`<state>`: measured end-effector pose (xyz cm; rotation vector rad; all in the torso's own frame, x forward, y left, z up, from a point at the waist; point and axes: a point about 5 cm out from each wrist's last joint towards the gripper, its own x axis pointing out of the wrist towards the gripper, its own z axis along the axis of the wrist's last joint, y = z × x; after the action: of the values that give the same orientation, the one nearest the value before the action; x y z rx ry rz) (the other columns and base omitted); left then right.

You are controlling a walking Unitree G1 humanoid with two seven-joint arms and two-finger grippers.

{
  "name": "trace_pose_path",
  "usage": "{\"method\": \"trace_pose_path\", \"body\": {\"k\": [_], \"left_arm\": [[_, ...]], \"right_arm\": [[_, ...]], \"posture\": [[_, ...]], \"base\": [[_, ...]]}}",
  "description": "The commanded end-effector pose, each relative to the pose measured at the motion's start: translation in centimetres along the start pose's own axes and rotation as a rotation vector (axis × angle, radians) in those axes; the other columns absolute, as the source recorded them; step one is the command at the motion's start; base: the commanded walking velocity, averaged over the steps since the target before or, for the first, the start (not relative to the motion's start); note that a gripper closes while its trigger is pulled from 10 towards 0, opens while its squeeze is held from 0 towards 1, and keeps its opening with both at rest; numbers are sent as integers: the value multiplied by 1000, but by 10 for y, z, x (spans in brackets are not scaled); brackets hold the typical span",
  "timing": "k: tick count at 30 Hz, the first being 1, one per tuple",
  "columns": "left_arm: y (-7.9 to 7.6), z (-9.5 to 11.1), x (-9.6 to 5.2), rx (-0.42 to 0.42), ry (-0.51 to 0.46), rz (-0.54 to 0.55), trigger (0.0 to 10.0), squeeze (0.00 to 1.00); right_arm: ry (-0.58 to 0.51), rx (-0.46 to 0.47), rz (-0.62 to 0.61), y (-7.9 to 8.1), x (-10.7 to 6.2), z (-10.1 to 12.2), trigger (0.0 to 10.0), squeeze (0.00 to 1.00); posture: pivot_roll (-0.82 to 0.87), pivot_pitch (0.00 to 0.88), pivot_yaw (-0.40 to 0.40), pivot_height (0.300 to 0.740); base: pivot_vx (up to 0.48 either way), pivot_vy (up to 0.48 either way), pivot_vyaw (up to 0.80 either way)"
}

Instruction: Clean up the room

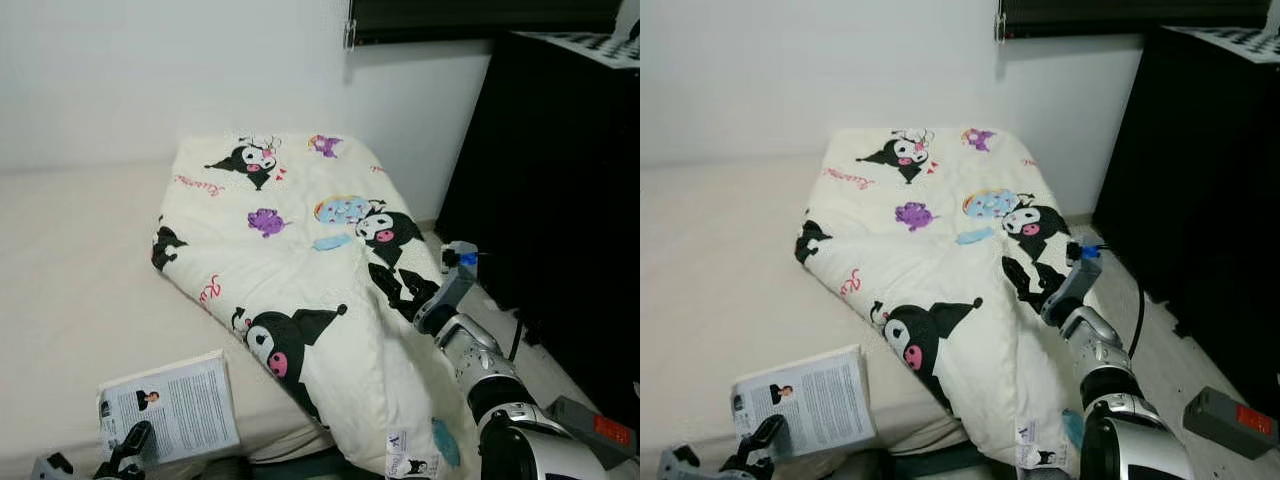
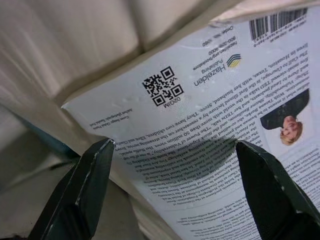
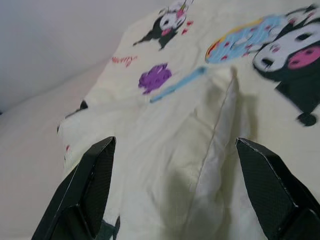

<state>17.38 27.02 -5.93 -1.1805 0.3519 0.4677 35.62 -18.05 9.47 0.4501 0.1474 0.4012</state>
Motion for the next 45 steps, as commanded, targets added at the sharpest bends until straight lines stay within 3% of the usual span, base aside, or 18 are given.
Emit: {"method": "trace_pose_path", "body": {"k": [1,17,26,28,29,30,31,33,34,35,37,38,42,43,44,45], "left_arm": [[-5,4,3,-2,-6,-22,10000,0],[-9,4,5,4,4,-44,10000,0],[-3,3,3,39,-1,19,10000,0],[-20,4,12,4,-21,-65,10000,0],[-20,4,12,4,-21,-65,10000,0],[-35,5,19,-17,-28,-145,10000,0],[-35,5,19,-17,-28,-145,10000,0],[-67,7,31,-41,-35,-299,10000,0],[-67,7,31,-41,-35,-299,10000,0],[-78,8,34,-44,-35,-351,10000,0],[-115,10,43,-51,-33,-508,10000,0],[-130,10,44,-50,-30,-566,10000,0],[-140,10,45,-47,-26,-609,10000,0],[-155,10,45,-49,-23,-668,10000,0],[-184,8,40,-55,-13,-787,10000,0],[-184,8,40,-55,-13,-787,10000,0]], "right_arm": [[5,-5,17,2,0,0,10000,0],[-11,-4,22,6,1,-4,10000,0],[-22,-8,6,3,0,0,10000,0],[-30,-2,25,6,1,0,10000,0],[-30,-2,25,6,1,0,10000,0],[-36,0,45,9,3,1,10000,0],[-36,0,45,9,3,1,10000,0],[-47,-1,81,16,7,3,10000,0],[-47,-1,81,16,7,3,10000,0],[-51,-1,93,18,8,4,10000,0],[-62,-2,127,24,11,8,10000,0],[-67,-1,139,25,12,9,10000,0],[-70,1,148,27,12,10,10000,0],[-70,0,154,28,13,10,10000,0],[-68,-3,166,31,13,10,10000,0],[-68,-3,166,31,13,10,10000,0]], "posture": [[-31,0,-39,515],[-25,0,-25,495],[-24,0,-24,495],[-22,0,-27,495],[-22,0,-27,495],[-21,0,-29,495],[-21,0,-29,495],[-20,0,-33,495],[-20,0,-33,495],[-20,0,-33,495],[-18,0,-36,495],[-18,0,-36,495],[-18,0,-36,495],[-20,0,-35,495],[-20,0,-36,495],[-20,0,-36,495]], "base": [[0,0,0],[0,0,0],[0,0,0],[0,0,0],[0,0,0],[0,0,0],[0,0,0],[0,0,0],[0,0,0],[0,0,0],[0,0,0],[0,0,0],[0,0,0],[0,0,0],[0,0,0],[0,0,0]]}}
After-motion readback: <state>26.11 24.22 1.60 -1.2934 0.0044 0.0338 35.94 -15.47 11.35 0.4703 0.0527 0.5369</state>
